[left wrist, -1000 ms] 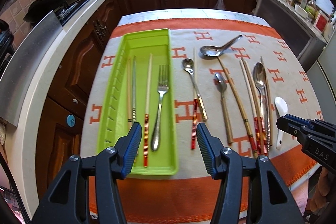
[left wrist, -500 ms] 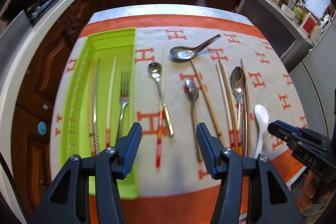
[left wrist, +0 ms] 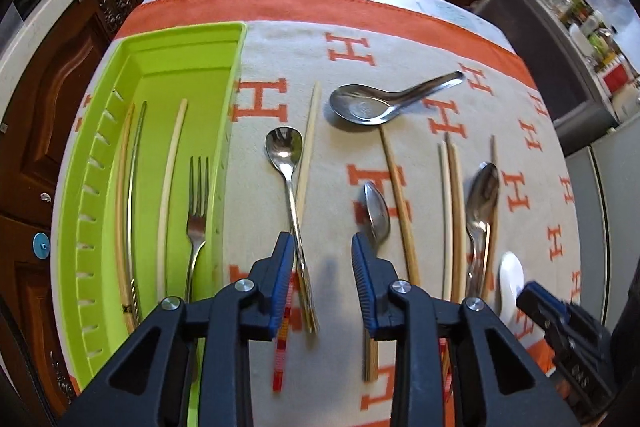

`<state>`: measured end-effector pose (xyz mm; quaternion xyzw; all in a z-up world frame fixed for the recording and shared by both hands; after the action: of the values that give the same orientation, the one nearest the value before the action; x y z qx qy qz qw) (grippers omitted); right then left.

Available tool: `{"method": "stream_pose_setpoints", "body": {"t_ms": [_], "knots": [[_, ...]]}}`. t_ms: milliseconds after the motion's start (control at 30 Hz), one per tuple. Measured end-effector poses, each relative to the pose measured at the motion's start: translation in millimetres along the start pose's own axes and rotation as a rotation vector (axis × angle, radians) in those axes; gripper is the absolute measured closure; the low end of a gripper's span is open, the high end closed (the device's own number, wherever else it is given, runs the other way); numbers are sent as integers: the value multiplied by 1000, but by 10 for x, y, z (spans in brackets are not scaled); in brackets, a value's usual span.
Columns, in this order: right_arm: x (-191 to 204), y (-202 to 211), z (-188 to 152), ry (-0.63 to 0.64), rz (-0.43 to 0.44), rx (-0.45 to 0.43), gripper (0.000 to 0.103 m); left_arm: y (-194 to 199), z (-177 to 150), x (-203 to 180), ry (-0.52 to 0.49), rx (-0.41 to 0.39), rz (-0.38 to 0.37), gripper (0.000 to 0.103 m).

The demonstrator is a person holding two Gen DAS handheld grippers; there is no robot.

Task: Organize utensils
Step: 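Reach the left tool to a small silver spoon while the right tool approaches the chopsticks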

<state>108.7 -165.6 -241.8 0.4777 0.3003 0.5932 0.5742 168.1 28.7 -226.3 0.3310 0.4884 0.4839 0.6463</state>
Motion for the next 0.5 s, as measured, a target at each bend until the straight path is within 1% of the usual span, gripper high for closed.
{"method": "stream_pose_setpoints", "body": {"t_ms": [133,267,333,367,433,500], "knots": [[-4,-42,34,-6,14,2,82,-170,55,43,14,28,17,88],[-30,-65,54,-17,20,2,82,-289,63,69,30,47,15,90],[-43,-68,54,-22,21,2,82,-334,41,82,33,59,12,96],[-48,-74,54,-24,21,2,82,-361,15,84,35,70,6,97],[-54,-76,41,-29,22,3,82,-364,-12,67,26,66,-2,101],[-48,-78,29,-32,22,3,82,-369,-59,17,25,77,-28,102]]}}
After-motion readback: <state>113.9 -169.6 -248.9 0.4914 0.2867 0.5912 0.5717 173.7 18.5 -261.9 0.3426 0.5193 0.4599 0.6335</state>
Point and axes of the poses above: each gripper's, at about its wrist camera, not at the fingertips, and y roughly against the way its jaws point, x to its left, z to its top, the point moved 10 cm from there along -y, roughly the way its jaws point, and after that the axes turned 9 degrees about -z, right-handed, at the moved point
